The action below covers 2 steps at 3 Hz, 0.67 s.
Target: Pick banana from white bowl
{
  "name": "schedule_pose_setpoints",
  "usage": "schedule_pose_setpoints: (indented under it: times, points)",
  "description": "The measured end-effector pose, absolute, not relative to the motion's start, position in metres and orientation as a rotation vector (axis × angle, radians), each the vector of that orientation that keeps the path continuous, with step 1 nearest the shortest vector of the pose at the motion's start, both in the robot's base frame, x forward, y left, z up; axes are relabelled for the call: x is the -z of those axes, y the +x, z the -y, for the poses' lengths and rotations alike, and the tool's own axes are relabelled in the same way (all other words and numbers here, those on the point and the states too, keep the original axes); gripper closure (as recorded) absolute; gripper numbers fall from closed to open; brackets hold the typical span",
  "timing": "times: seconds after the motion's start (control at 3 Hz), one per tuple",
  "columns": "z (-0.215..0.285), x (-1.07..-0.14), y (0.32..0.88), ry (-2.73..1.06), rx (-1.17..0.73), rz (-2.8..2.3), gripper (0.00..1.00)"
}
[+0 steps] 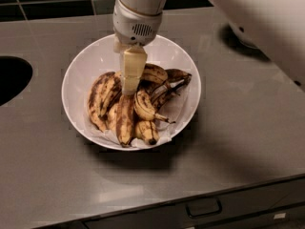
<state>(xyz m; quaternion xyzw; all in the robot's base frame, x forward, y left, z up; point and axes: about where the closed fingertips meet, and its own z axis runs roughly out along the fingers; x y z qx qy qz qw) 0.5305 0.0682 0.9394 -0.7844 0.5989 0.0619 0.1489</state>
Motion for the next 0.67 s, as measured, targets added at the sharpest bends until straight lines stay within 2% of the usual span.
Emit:
schedule_pose_setpoints:
  times: [0.33, 0.67]
  points:
    - [-0.0708, -0.9389, 0.5345, -2.257, -0.190, -1.709, 0.23]
    - [-0.0707, -0.9389, 0.5345, -2.257, -0.190, -1.709, 0.42]
